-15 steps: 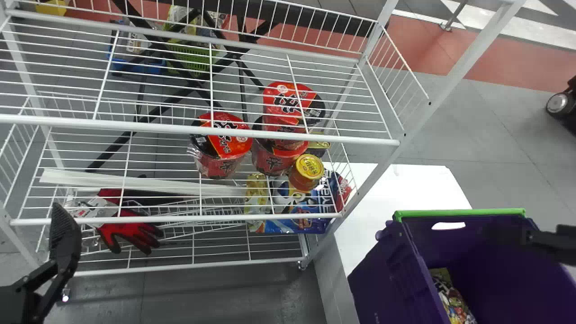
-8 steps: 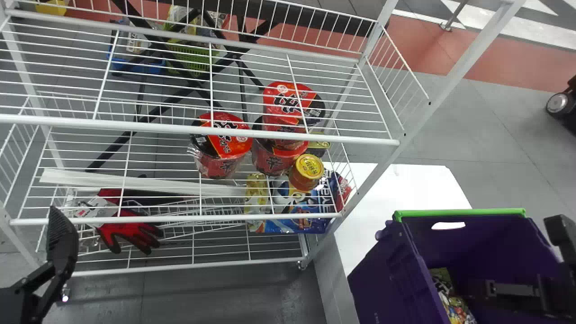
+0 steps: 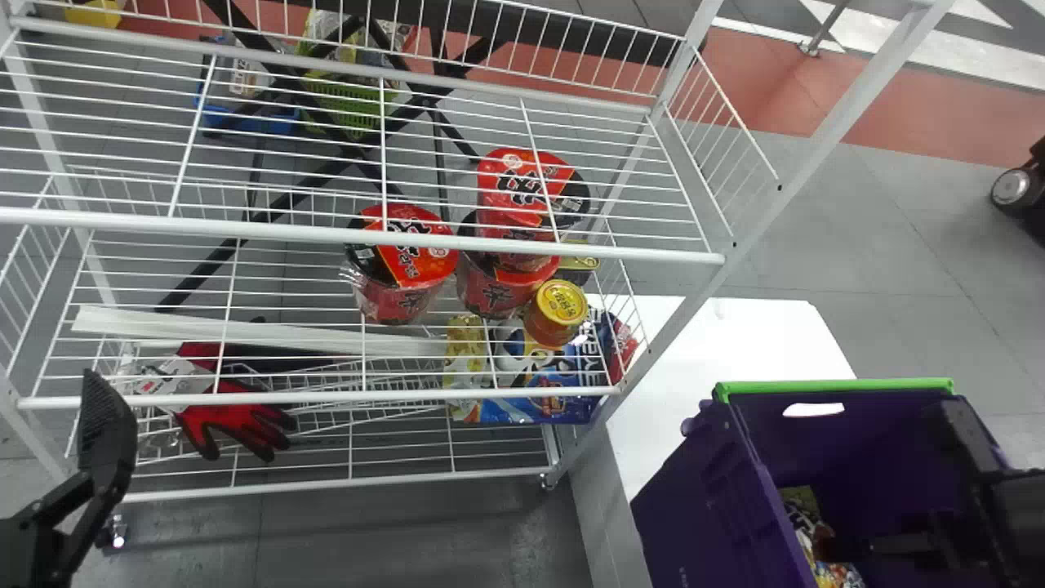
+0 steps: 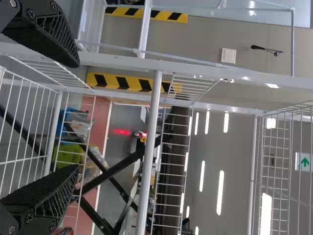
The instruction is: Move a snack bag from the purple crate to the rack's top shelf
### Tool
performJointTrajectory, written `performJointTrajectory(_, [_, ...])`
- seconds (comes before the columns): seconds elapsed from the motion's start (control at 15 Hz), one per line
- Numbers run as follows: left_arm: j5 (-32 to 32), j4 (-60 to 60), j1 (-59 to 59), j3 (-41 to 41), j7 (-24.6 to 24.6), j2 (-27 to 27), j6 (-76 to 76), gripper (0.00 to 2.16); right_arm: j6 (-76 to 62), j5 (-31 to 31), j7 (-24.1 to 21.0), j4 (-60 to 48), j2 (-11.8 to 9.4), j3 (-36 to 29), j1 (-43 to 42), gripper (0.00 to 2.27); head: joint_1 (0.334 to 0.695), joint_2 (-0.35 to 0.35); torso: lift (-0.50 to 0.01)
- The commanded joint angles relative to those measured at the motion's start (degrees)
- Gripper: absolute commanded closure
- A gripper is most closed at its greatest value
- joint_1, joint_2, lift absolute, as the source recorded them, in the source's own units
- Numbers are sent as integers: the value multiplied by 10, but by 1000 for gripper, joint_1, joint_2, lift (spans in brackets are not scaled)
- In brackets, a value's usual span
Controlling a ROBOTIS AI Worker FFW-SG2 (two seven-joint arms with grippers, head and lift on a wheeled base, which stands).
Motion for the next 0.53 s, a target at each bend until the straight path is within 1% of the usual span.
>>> performJointTrajectory(0.0, [1,0,-1,3,-1,0,2,76,-111,5,-6,61,1,19,-8,167,695,-350,-462])
performJointTrajectory(0.07, [1,0,-1,3,-1,0,2,76,-136,5,-15,79,3,27,-9,167,695,-350,-462])
performJointTrajectory(0.2, [4,4,-3,6,-4,0,2,76,-167,0,-43,102,15,32,-9,167,695,-350,-462])
performJointTrajectory(0.27, [4,5,-4,7,-5,0,2,76,-167,-8,-47,106,20,32,-9,167,695,-350,-462])
performJointTrajectory(0.4, [6,12,-6,8,-5,0,2,76,-165,-10,-50,115,39,26,-7,167,695,-350,-462])
performJointTrajectory(0.47, [7,16,-7,12,-5,0,2,76,-188,-21,-58,126,49,13,2,167,695,-350,-462])
